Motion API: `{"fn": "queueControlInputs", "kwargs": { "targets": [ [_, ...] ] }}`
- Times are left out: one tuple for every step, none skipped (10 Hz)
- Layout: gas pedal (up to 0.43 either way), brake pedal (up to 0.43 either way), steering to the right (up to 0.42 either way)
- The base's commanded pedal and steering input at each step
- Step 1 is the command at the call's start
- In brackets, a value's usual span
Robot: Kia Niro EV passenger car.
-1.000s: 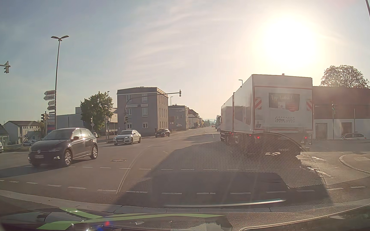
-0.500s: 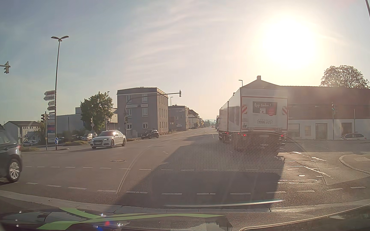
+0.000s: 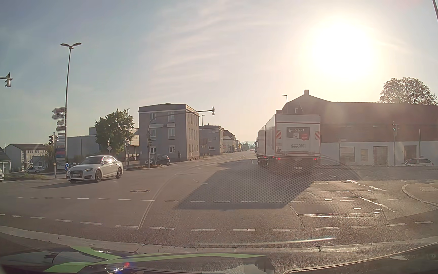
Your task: Follow the waypoints while adhering to traffic rules and regulations
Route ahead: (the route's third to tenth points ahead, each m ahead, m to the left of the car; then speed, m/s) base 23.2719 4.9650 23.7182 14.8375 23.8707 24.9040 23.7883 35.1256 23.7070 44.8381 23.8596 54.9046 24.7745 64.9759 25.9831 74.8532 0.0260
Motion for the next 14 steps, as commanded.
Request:
{"fn": "queueControlInputs", "kwargs": {
  "targets": [
    [0.000,0.232,-0.006],
    [0.000,0.232,-0.006],
    [0.000,0.232,-0.004],
    [0.000,0.232,-0.004],
    [0.000,0.232,-0.003],
    [0.000,0.232,-0.002],
    [0.000,0.232,0.000],
    [0.000,0.232,0.001],
    [0.000,0.232,0.001],
    [0.000,0.238,0.001],
    [0.000,0.238,0.001],
    [0.000,0.238,0.001],
    [0.000,0.244,0.001],
    [0.000,0.244,0.000]
  ]
}}
